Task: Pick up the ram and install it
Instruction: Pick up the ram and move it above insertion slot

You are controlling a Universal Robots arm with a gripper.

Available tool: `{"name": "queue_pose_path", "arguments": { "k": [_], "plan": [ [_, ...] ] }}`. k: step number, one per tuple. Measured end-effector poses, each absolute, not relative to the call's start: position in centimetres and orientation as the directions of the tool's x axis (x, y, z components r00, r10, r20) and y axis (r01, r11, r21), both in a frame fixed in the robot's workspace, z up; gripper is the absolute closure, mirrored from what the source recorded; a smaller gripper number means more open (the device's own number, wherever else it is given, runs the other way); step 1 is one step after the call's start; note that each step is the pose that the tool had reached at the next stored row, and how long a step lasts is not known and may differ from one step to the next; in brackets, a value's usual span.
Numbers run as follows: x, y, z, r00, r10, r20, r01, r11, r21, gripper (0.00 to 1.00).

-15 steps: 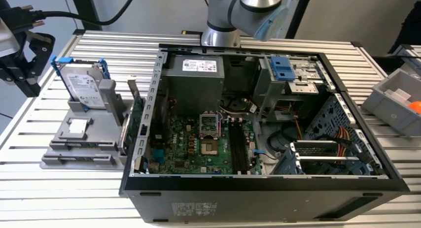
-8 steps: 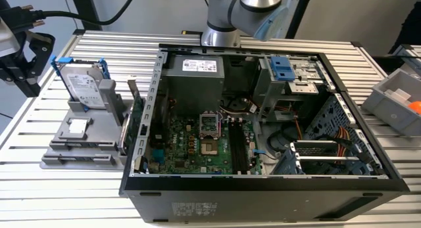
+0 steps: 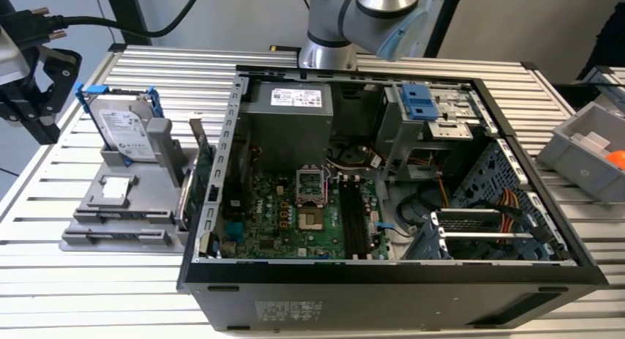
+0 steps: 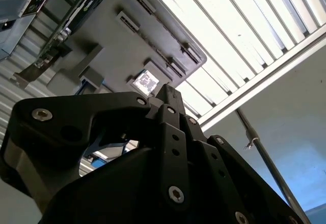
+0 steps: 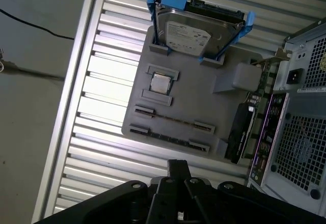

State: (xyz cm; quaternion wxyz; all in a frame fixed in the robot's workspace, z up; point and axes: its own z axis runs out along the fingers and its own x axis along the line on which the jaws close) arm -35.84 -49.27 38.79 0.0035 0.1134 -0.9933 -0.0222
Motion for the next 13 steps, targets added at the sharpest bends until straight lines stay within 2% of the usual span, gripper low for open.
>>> {"name": "queue_pose_path", "arguments": {
  "k": [13],
  "plan": [
    [-35.84, -49.27, 38.79, -0.961, -0.277, 0.002, -0.276, 0.960, 0.045, 1.00]
  ]
}}
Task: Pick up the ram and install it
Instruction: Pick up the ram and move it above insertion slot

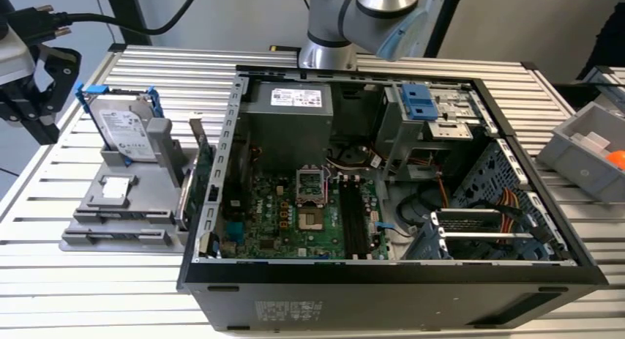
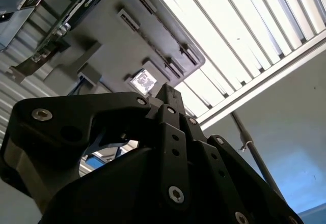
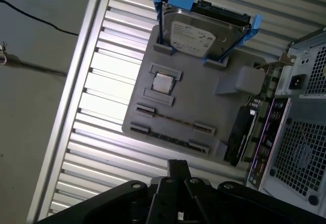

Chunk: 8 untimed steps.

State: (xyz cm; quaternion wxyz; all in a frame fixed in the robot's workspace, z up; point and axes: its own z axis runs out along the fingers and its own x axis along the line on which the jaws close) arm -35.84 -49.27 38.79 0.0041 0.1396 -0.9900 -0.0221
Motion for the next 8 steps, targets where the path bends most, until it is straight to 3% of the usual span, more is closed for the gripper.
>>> {"name": "queue_pose_path", "arguments": {
  "k": [8],
  "plan": [
    [-35.84, -49.27, 38.79, -0.951, -0.308, 0.002, -0.308, 0.950, 0.045, 1.00]
  ]
}}
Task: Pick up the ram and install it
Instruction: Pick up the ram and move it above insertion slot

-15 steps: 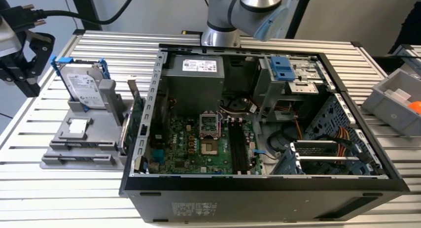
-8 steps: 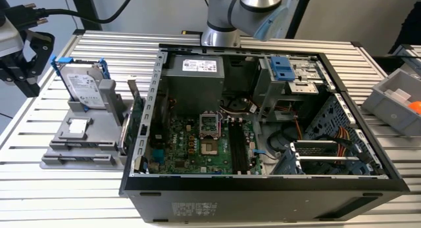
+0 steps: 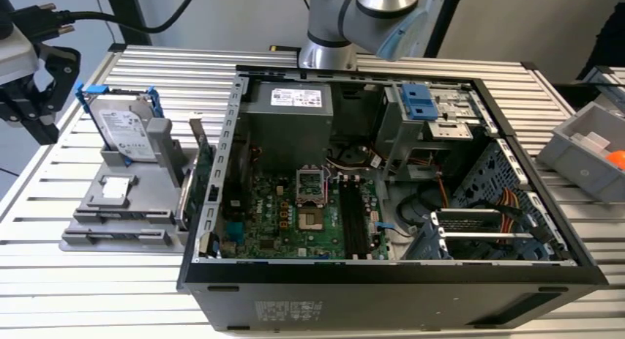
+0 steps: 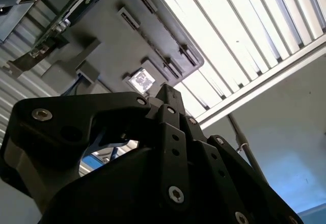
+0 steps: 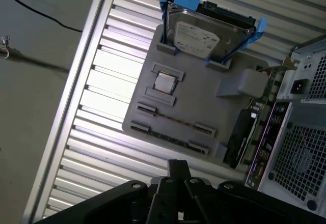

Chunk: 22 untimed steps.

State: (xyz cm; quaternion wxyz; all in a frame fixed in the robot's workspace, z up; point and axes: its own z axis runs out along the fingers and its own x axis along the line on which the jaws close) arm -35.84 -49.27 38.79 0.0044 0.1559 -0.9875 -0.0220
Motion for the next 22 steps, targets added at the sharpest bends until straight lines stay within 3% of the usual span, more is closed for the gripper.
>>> {"name": "queue_pose_path", "arguments": {
  "k": [22],
  "plan": [
    [-35.84, -49.27, 38.79, -0.927, -0.374, 0.002, -0.374, 0.926, 0.045, 1.00]
  ]
}}
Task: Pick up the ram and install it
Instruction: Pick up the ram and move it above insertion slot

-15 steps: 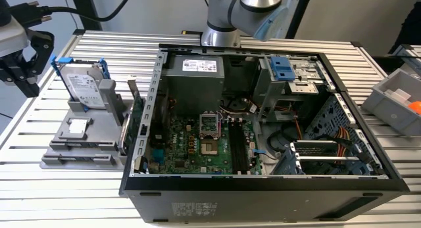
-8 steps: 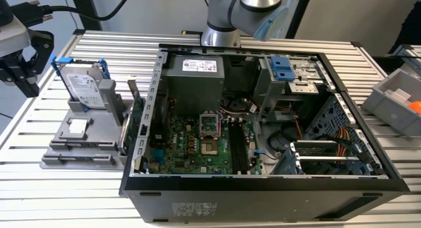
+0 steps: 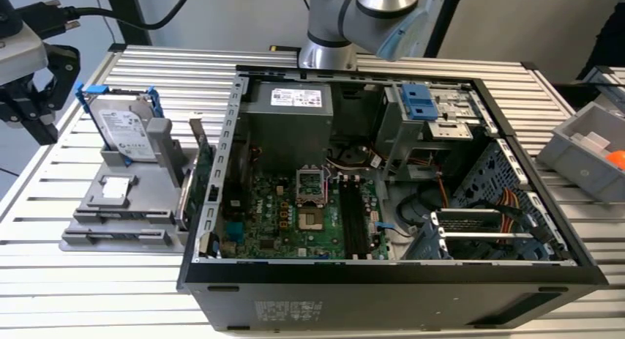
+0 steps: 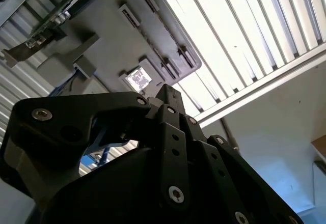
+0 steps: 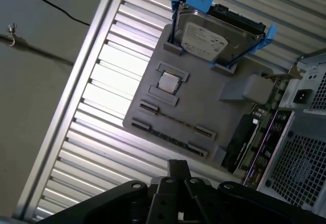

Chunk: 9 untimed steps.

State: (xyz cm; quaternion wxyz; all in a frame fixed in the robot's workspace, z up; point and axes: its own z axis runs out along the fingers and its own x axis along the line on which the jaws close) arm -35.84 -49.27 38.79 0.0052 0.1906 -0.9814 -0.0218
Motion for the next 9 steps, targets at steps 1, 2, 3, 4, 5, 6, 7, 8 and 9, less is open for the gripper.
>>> {"name": "queue_pose_path", "arguments": {
  "k": [1, 2, 3, 4, 5, 6, 7, 8, 9],
  "plan": [
    [-35.84, -49.27, 38.79, -0.926, -0.377, 0.002, -0.376, 0.925, 0.045, 1.00],
    [-35.84, -49.27, 38.79, -0.925, -0.379, 0.002, -0.378, 0.925, 0.045, 1.00],
    [-35.84, -49.27, 38.79, -0.924, -0.382, 0.002, -0.381, 0.923, 0.045, 1.00],
    [-35.84, -49.27, 38.79, -0.923, -0.385, 0.002, -0.385, 0.922, 0.045, 1.00],
    [-35.84, -49.27, 38.79, -0.921, -0.389, 0.002, -0.388, 0.920, 0.045, 1.00],
    [-35.84, -49.27, 38.79, -0.920, -0.392, 0.002, -0.392, 0.919, 0.045, 1.00],
    [-35.84, -49.27, 38.79, -0.918, -0.396, 0.002, -0.396, 0.917, 0.045, 1.00],
    [-35.84, -49.27, 38.79, -0.917, -0.399, 0.002, -0.399, 0.916, 0.045, 1.00],
    [-35.84, -49.27, 38.79, -0.915, -0.403, 0.002, -0.402, 0.914, 0.045, 1.00]
  ]
}}
